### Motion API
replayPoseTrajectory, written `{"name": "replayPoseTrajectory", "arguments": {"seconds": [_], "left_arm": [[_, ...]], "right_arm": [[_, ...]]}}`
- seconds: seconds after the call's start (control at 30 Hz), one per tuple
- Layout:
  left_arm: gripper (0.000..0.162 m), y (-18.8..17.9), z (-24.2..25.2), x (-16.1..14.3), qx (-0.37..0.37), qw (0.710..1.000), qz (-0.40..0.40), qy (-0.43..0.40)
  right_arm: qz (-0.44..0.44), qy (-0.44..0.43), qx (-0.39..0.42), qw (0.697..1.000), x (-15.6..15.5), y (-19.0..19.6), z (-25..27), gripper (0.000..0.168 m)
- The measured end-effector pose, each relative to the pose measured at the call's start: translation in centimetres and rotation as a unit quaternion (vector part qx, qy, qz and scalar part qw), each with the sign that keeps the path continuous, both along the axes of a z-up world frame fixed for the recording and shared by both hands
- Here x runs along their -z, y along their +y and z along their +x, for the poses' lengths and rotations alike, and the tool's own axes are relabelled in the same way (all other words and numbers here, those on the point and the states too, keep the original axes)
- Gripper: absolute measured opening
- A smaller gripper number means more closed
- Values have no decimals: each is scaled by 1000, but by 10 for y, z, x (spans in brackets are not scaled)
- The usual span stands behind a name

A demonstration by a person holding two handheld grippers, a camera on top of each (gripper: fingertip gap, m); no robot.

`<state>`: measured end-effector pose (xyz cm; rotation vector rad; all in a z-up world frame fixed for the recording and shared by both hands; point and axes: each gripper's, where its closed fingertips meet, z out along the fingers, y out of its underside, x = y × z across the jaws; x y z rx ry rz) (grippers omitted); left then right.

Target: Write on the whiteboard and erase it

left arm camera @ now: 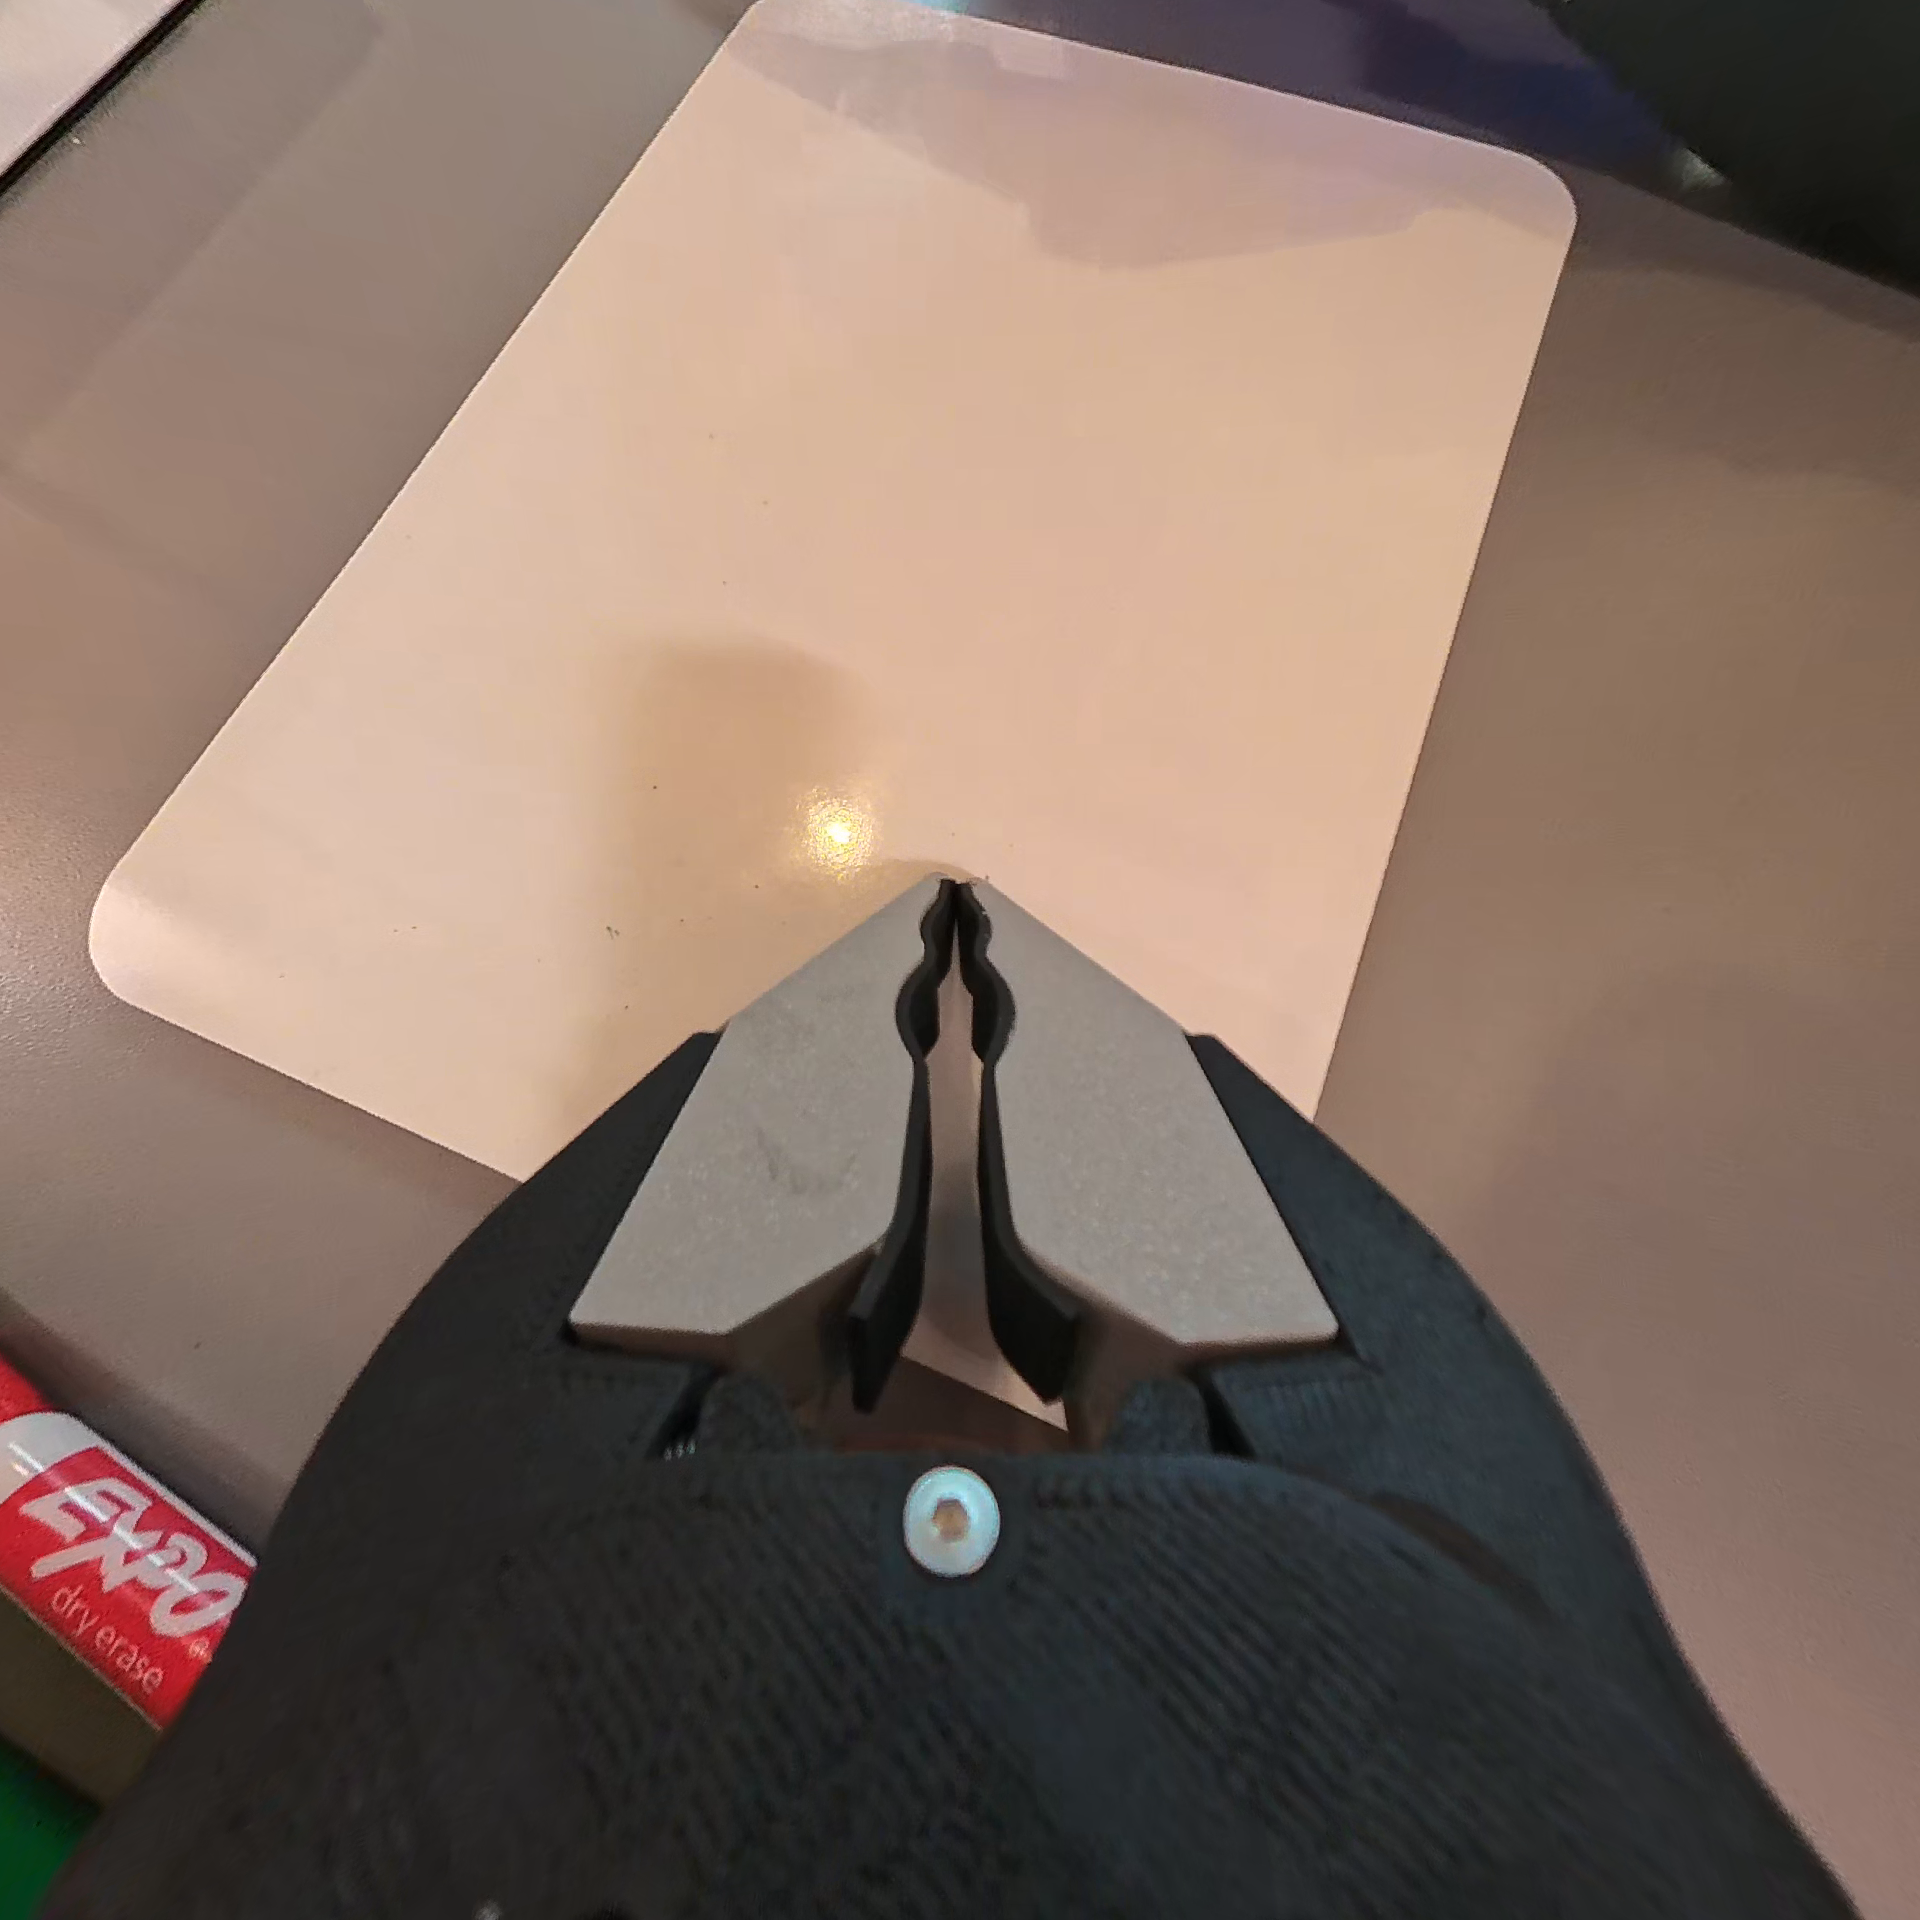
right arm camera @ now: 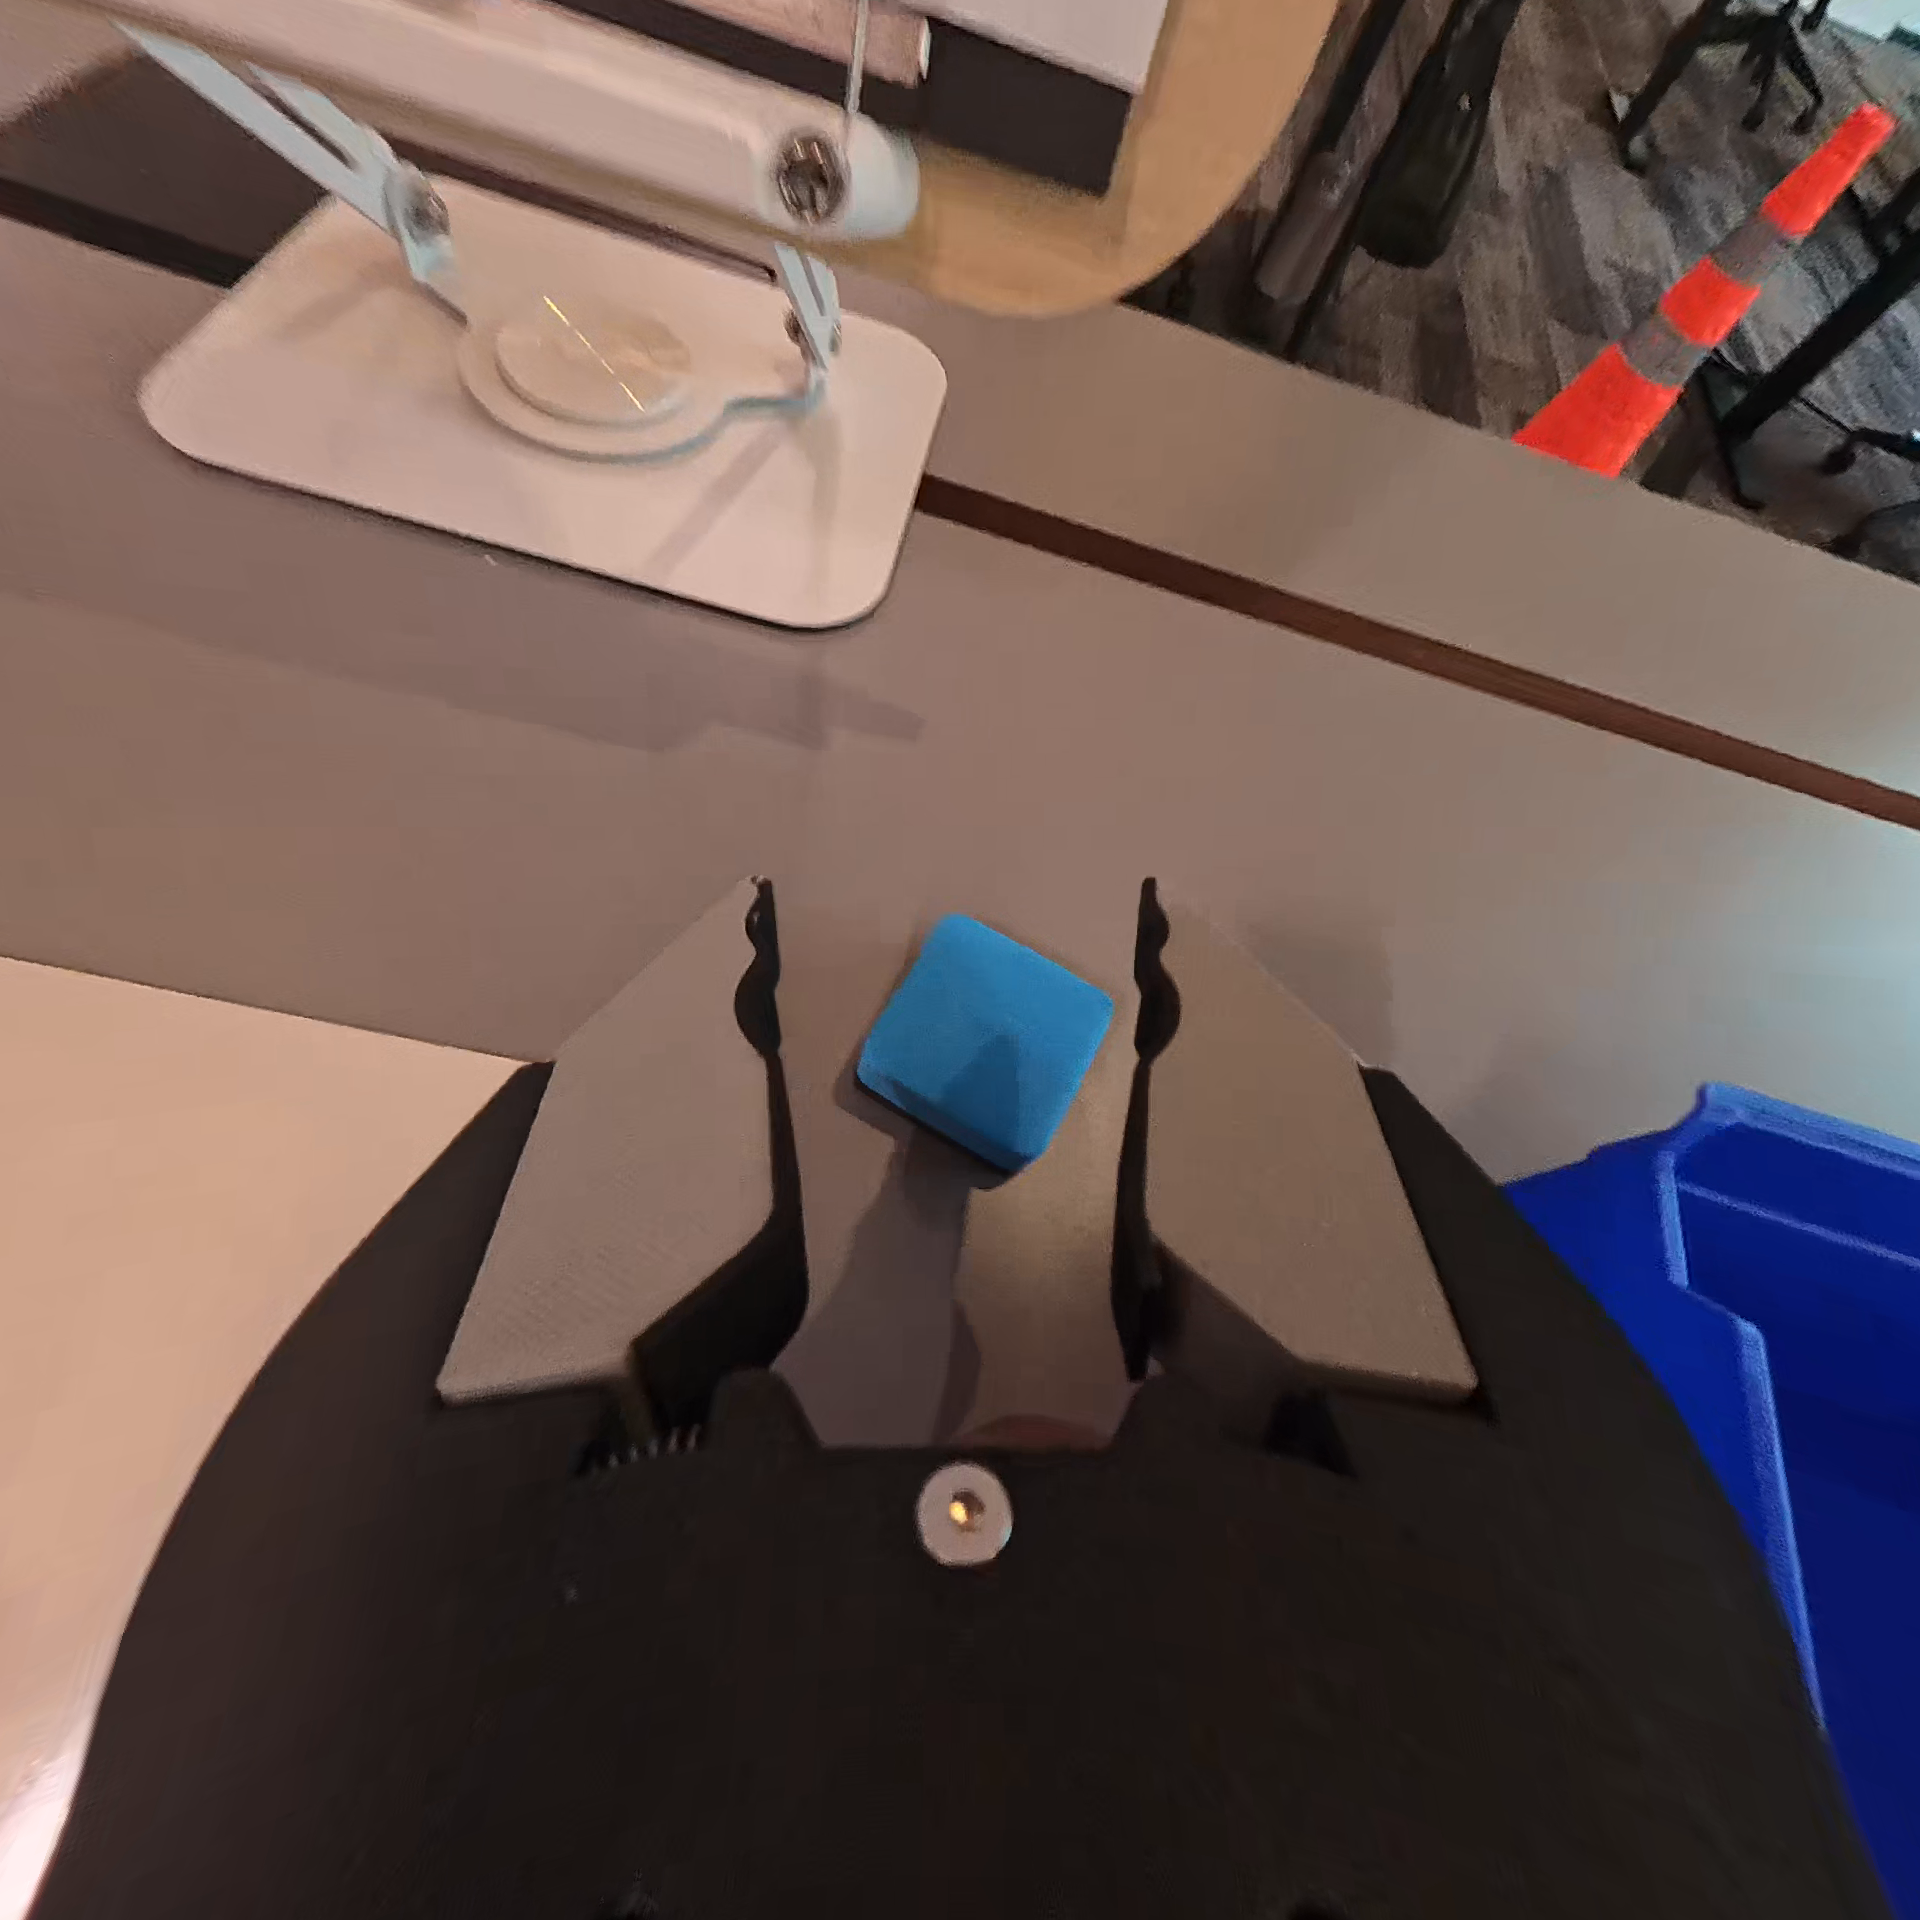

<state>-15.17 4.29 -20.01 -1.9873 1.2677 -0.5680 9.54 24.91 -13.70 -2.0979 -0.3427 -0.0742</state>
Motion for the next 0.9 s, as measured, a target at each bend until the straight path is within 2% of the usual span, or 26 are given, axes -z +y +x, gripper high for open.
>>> {"name": "replayPoseTrajectory", "arguments": {"seconds": [0.1,0.23,0.9], "left_arm": [[0,0,0,0,0,1000,-1,0],[0,0,0,0,0,1000,0,0],[3,6,-3,0,-24,1000,-6,-4]], "right_arm": [[24,32,-35,999,-13,-4,-16,67],[45,32,-74,996,-22,-10,-30,67],[26,-13,-100,995,-4,-12,-46,64]]}}
